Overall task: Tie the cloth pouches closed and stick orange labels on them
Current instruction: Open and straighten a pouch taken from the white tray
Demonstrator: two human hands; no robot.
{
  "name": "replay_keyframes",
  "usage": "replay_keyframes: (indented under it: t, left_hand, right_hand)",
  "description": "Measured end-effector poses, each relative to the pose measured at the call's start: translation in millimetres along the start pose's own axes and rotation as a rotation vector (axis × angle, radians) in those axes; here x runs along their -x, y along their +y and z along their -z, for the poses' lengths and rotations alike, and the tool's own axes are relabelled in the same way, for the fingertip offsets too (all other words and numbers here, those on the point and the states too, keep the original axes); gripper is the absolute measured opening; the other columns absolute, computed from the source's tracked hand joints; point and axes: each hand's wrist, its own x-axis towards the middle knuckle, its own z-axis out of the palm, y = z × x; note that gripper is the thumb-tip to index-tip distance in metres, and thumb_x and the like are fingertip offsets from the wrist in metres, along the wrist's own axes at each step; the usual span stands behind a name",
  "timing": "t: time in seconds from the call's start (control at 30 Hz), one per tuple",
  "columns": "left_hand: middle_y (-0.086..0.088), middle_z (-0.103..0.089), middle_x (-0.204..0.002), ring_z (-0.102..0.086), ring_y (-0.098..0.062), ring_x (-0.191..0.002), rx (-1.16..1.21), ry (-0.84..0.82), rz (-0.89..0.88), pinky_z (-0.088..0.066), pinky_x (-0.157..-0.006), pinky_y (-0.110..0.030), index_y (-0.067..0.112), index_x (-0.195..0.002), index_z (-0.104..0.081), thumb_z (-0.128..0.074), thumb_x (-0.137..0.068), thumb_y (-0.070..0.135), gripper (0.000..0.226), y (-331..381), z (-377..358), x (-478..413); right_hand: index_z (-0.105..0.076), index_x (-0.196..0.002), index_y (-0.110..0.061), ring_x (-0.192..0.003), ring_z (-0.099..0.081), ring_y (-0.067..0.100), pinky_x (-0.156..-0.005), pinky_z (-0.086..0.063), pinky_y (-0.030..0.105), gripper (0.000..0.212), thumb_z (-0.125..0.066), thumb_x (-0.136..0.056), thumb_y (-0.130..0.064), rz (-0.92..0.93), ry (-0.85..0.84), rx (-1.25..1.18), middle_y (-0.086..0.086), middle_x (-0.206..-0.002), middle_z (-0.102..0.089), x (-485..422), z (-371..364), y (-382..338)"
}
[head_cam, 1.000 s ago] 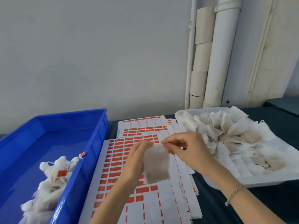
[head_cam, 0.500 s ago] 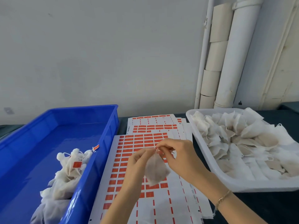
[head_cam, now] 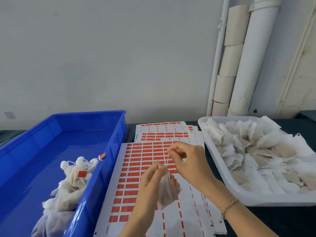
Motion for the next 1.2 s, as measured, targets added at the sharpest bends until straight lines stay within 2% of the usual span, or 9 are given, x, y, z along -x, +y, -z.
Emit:
replay_keyframes:
  t: [0.07,0.2,0.3,0.47,0.63,0.8,0.93,1.03,1.2]
  left_hand:
    - [0.027,-0.063,-0.060,-0.055,-0.012,-0.080,0.006,-0.006,0.009,-0.043,-0.070,-0.024,0.042,-0.055,-0.069,-0.063,-0.087,0.025,0.037,-1,1,1]
    - [-0.002,-0.067,-0.089,-0.059,-0.020,-0.083,0.060,-0.018,0.101,-0.049,-0.069,-0.028,0.023,-0.077,-0.067,-0.062,-0.078,0.036,0.014,-4,7,-2]
    - [-0.011,-0.054,-0.068,-0.052,-0.021,-0.061,0.038,-0.125,0.113,-0.046,-0.063,-0.028,0.016,-0.076,-0.072,-0.058,-0.074,0.046,0.033,-5,11,0]
    - [-0.015,-0.051,-0.068,-0.046,-0.021,-0.059,0.145,-0.169,0.138,-0.038,-0.066,-0.028,0.012,-0.062,-0.072,-0.061,-0.072,0.029,0.022,-6,14,-1]
    - [-0.008,-0.070,-0.082,-0.065,-0.020,-0.071,0.151,-0.118,-0.083,-0.053,-0.065,-0.025,0.024,-0.081,-0.078,-0.059,-0.075,0.027,0.020,-7,22,-4]
    - [-0.007,-0.074,-0.089,-0.071,-0.021,-0.075,0.282,-0.079,-0.075,-0.056,-0.062,-0.024,0.020,-0.082,-0.079,-0.060,-0.074,0.021,0.020,-1,24,-7]
    - [0.009,-0.073,-0.098,-0.067,-0.019,-0.092,0.106,-0.018,-0.215,-0.052,-0.072,-0.027,0.038,-0.089,-0.076,-0.061,-0.078,0.030,0.021,-3,21,-7]
    - [0.021,-0.071,-0.088,-0.066,-0.003,-0.090,-0.192,0.063,-0.366,-0.053,-0.063,-0.014,0.040,-0.084,-0.073,-0.063,-0.084,0.017,0.025,-11,23,-9]
    - [0.039,-0.049,-0.109,-0.050,0.019,-0.103,-0.699,0.045,-0.651,-0.035,-0.080,0.007,0.054,-0.103,-0.048,-0.074,-0.077,0.004,0.062,-21,22,-8]
  right_hand:
    - [-0.069,-0.097,-0.021,-0.078,-0.064,0.001,-0.070,-0.044,-0.001,0.009,-0.066,-0.089,-0.022,0.006,0.022,0.007,-0.011,-0.096,-0.070,-1,0,-1]
    - [-0.070,-0.096,-0.020,-0.077,-0.063,0.001,-0.070,-0.045,-0.001,0.008,-0.066,-0.089,-0.021,0.005,0.102,-0.008,-0.014,-0.093,-0.067,-6,5,-1]
    - [-0.069,-0.097,-0.021,-0.077,-0.063,0.000,-0.069,-0.044,-0.002,0.008,-0.066,-0.089,-0.021,-0.007,0.114,-0.008,-0.017,-0.093,-0.064,-8,9,0]
    - [-0.067,-0.097,-0.022,-0.081,-0.065,0.002,-0.071,-0.047,0.002,0.007,-0.065,-0.090,-0.023,-0.036,0.117,0.008,-0.012,-0.097,-0.068,-10,8,6]
    - [-0.067,-0.100,-0.021,-0.082,-0.066,0.003,-0.072,-0.048,0.004,0.012,-0.063,-0.090,-0.028,-0.072,0.077,0.046,-0.010,-0.100,-0.070,-7,11,13]
    - [-0.067,-0.104,-0.023,-0.089,-0.067,0.004,-0.076,-0.046,0.003,0.017,-0.061,-0.091,-0.031,-0.110,-0.027,0.079,-0.011,-0.105,-0.070,5,5,17]
    - [-0.066,-0.107,-0.028,-0.087,-0.064,0.001,-0.072,-0.038,-0.002,0.018,-0.061,-0.091,-0.035,-0.148,-0.160,0.149,-0.017,-0.108,-0.067,16,-4,18]
    - [-0.068,-0.103,-0.031,-0.076,-0.063,-0.001,-0.069,-0.042,0.000,0.014,-0.062,-0.091,-0.031,-0.153,-0.248,0.130,-0.021,-0.096,-0.066,26,-7,16]
    - [-0.065,-0.094,-0.033,-0.069,-0.066,0.002,-0.065,-0.051,0.007,0.005,-0.063,-0.090,-0.031,-0.173,-0.316,0.035,-0.023,-0.075,-0.061,30,-4,5]
